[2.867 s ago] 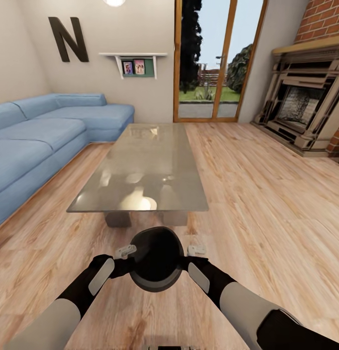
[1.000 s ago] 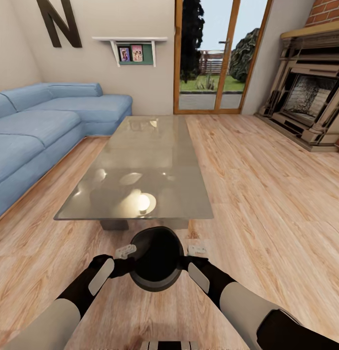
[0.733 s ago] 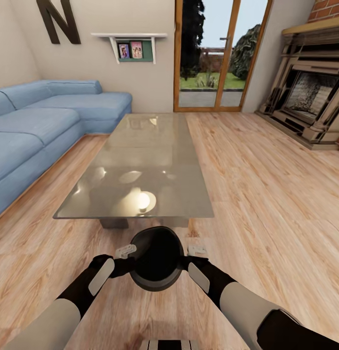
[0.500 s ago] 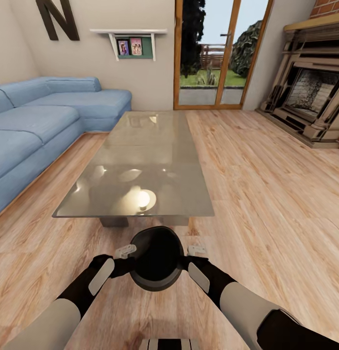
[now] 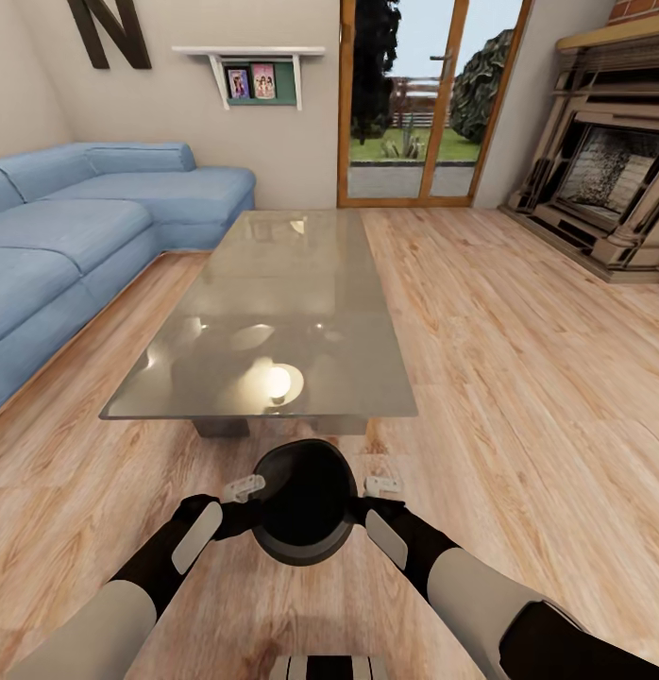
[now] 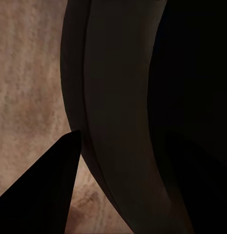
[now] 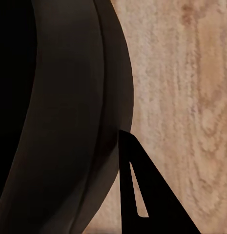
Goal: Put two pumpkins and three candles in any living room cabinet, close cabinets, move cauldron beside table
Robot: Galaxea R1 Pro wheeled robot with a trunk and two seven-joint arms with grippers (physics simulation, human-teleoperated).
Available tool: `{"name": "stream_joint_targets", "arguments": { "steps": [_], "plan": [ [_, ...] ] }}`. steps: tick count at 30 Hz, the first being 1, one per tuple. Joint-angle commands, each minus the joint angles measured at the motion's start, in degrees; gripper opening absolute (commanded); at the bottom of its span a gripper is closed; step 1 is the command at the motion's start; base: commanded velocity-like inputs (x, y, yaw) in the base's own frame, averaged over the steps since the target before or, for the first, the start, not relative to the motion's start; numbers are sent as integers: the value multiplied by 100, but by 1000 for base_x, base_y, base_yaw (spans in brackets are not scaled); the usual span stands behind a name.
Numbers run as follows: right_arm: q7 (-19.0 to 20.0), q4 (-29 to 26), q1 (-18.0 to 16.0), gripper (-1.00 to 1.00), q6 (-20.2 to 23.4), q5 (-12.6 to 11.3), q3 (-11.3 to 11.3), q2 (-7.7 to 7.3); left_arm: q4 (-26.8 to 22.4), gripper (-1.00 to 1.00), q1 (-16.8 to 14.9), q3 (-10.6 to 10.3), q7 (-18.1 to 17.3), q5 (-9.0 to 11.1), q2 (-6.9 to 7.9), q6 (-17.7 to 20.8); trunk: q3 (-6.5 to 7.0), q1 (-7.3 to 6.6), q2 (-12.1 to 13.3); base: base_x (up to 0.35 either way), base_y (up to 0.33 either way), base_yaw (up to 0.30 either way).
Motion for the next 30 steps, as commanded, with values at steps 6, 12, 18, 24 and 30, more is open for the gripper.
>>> {"name": "stream_joint_targets", "arguments": {
  "steps": [6, 12, 18, 24, 30],
  "plan": [
    [-50, -274, -4, -100, 0, 59, -78, 1, -8, -100, -3, 247, 455, -184, 5, 35, -4, -2, -2, 49, 0, 0],
    [-50, -274, -4, -100, 0, 59, -78, 1, -8, -100, -3, 247, 453, -186, 5, 35, -4, -2, -2, 133, 0, 0],
    [-50, -274, -4, -100, -1, 59, -78, 1, -14, -100, -3, 248, 459, -186, 5, 35, -4, -2, -2, 7, 0, 0],
    [-50, -274, -4, -100, 0, 59, -78, 1, -11, -100, -3, 245, 459, -184, 2, 35, -115, 11, -9, 0, 0, 0],
    [-50, -274, -4, -100, 0, 59, -78, 1, -10, -100, -3, 241, 458, -184, -3, 35, -115, 11, -9, 0, 0, 0]
  ]
}}
